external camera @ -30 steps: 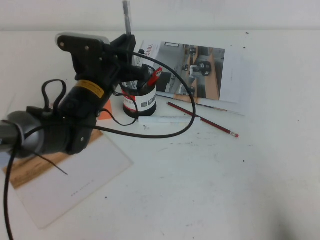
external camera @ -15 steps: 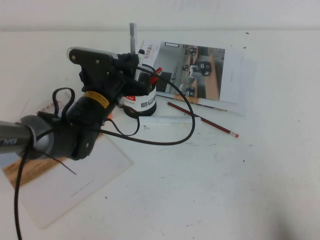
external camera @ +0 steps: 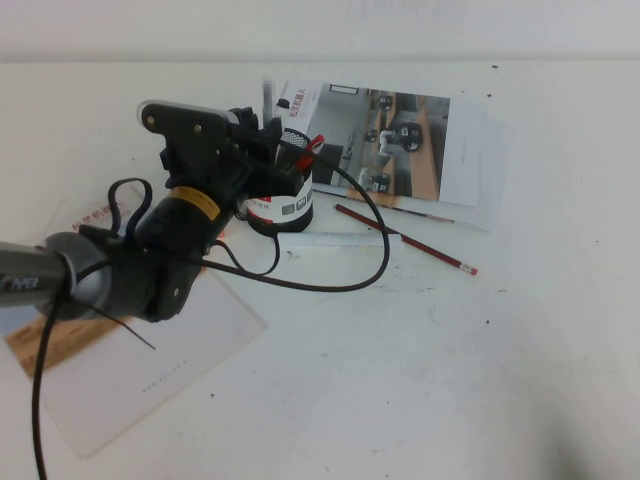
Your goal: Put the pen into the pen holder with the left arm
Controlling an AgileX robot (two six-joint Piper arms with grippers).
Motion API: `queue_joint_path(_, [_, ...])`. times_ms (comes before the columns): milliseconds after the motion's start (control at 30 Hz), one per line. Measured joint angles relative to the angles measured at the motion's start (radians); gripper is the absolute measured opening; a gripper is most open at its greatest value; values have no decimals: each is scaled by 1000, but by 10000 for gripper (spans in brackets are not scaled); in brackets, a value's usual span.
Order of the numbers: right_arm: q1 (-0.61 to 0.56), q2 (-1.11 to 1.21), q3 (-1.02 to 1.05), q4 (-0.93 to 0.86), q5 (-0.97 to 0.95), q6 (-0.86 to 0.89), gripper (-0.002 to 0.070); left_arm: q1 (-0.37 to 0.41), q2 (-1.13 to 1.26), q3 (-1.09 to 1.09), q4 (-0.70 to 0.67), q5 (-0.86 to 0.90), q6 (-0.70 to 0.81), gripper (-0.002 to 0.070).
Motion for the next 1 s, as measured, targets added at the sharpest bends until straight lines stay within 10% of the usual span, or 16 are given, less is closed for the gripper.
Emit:
queue_joint_path(267, [0,0,0,0,0,0,-22,0,-44,0,-12,85,0,437])
queue_joint_path(533, [0,0,0,0,0,0,-22,0,-347,0,44,499,75,55])
queue_joint_path(1000, [0,0,0,0,0,0,-22,0,-1071,400,81,703,80,3])
